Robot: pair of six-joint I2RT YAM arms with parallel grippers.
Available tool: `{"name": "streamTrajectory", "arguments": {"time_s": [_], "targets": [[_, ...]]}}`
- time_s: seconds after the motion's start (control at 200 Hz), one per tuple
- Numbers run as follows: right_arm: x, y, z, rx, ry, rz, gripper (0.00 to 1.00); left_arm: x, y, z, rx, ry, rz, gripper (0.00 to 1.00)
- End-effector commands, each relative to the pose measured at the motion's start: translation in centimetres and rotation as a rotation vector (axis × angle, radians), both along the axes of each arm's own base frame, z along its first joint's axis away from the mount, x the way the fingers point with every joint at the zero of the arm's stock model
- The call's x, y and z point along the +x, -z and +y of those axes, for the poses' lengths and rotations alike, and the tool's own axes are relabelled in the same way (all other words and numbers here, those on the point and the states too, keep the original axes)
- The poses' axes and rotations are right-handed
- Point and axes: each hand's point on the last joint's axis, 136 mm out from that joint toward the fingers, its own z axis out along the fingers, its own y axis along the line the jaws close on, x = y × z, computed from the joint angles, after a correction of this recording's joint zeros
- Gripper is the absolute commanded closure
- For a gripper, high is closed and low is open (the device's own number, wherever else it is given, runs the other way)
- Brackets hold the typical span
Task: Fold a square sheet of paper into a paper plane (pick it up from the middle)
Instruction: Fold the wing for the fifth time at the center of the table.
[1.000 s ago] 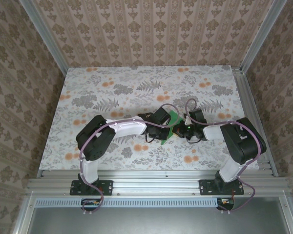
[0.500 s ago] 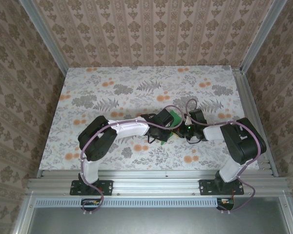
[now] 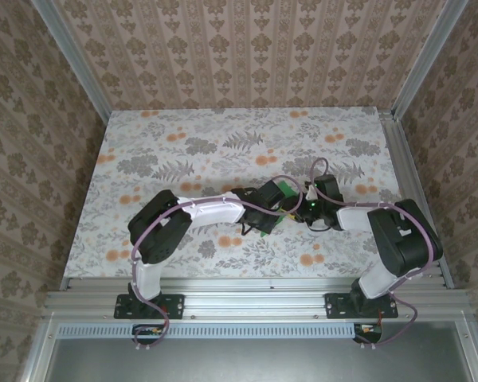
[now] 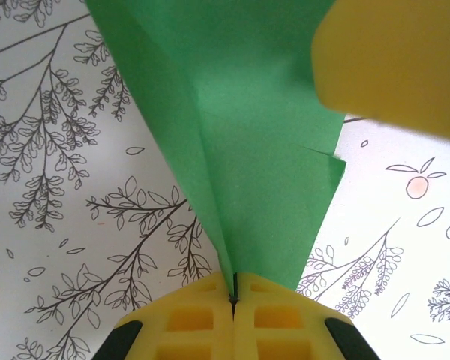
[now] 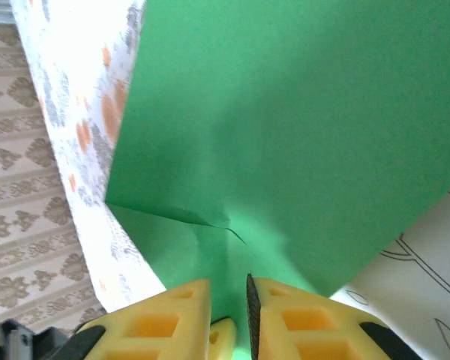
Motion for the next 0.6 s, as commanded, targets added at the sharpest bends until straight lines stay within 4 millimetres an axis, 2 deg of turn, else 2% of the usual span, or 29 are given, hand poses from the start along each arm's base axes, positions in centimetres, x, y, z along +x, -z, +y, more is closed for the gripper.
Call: {"name": "streamTrajectory", "arguments": {"time_s": [0.0,0.135,0.235,0.395,0.595], "targets": [[0.4,-1.4,0.3,0.089,0.018,-0.013,0.7,-0.4,1.2,0.6,0.052,0.045,-0.015,1.0],[1.3,-2.1,0.8,0.159,0.033,-0.015,0.61,-0.3,1.1,0.4,0.053,0.078,-0.039,1.0],[1.8,-2.4,1.1,0.203,0.04,-0.015,0.59,-0.4,1.2,0.1,0.064,0.11,-0.052,1.0],[1.9,-1.6,1.2,0.208,0.04,0.009,0.54,-0.6,1.6,0.1,0.093,0.154,-0.067,1.0],[2.3,-1.6,-0.5,0.273,0.086,0.012,0.53,-0.7,2.0,0.1,0.103,0.175,-0.072,1.0]]}}
